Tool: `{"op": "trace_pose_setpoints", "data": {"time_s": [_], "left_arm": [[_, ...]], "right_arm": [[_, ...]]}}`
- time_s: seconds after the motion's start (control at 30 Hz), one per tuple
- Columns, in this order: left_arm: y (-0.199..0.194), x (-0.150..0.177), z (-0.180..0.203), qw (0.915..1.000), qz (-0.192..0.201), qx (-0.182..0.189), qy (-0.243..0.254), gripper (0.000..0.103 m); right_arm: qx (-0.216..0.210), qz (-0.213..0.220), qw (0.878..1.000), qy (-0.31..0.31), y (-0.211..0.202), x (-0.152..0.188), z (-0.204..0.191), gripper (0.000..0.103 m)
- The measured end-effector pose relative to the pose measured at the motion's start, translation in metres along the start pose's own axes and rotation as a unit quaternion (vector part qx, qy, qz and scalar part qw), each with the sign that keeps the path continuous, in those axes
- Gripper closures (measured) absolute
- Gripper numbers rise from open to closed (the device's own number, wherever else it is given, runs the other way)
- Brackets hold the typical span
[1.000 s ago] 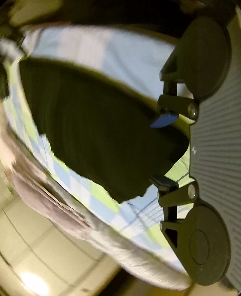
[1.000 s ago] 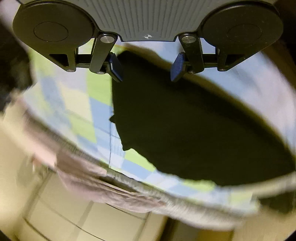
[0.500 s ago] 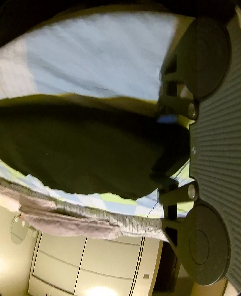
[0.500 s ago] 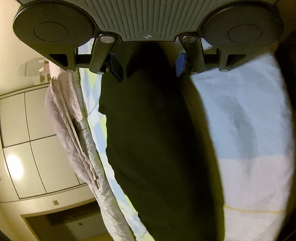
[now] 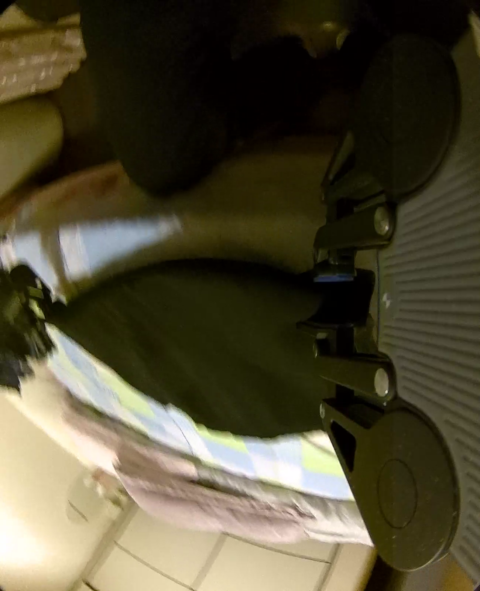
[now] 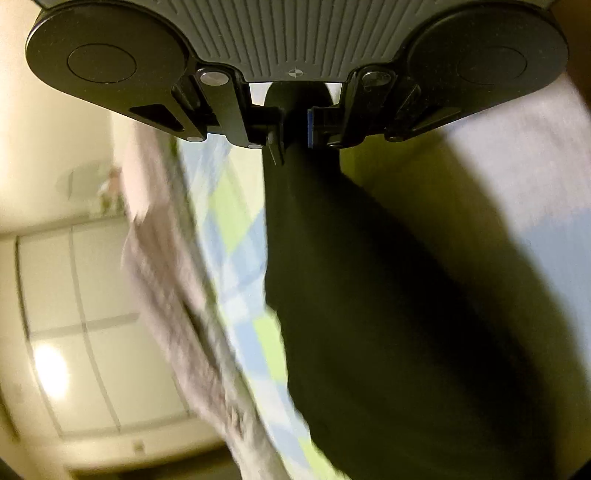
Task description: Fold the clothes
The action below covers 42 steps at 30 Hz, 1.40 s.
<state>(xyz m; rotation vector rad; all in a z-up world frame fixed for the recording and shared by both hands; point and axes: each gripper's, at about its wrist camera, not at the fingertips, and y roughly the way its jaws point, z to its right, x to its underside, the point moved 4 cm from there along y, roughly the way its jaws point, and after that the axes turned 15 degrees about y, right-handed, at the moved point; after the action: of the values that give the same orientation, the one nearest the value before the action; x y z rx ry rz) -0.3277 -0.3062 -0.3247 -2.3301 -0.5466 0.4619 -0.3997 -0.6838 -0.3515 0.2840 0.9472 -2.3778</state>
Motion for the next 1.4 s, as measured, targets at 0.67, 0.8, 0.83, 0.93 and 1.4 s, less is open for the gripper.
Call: {"op": "trace_pose_setpoints", "data": {"time_s": [0.67, 0.8, 0.83, 0.93, 1.4], "left_arm": [[-0.072, 0.091, -0.012, 0.9916, -0.031, -0.053, -0.114, 0.066], [-0.067, 0.113, -0.019, 0.9905, -0.030, -0.058, -0.121, 0.060], [-0.063, 0.117, -0.021, 0.9905, -0.029, -0.060, -0.120, 0.056], [-0.048, 0.129, -0.028, 0.9906, -0.026, -0.068, -0.116, 0.039], [0.060, 0.131, -0.040, 0.9901, -0.011, -0.105, 0.093, 0.025]], "right_arm": [[-0.148, 0.197, 0.966, 0.079, -0.189, -0.115, -0.140, 0.027], [-0.183, 0.206, 0.961, 0.026, -0.198, -0.145, -0.192, 0.027], [-0.193, 0.203, 0.960, 0.020, -0.196, -0.152, -0.201, 0.027], [-0.208, 0.194, 0.958, 0.009, -0.189, -0.171, -0.222, 0.028], [-0.228, 0.189, 0.952, 0.077, -0.182, -0.199, -0.182, 0.091]]}}
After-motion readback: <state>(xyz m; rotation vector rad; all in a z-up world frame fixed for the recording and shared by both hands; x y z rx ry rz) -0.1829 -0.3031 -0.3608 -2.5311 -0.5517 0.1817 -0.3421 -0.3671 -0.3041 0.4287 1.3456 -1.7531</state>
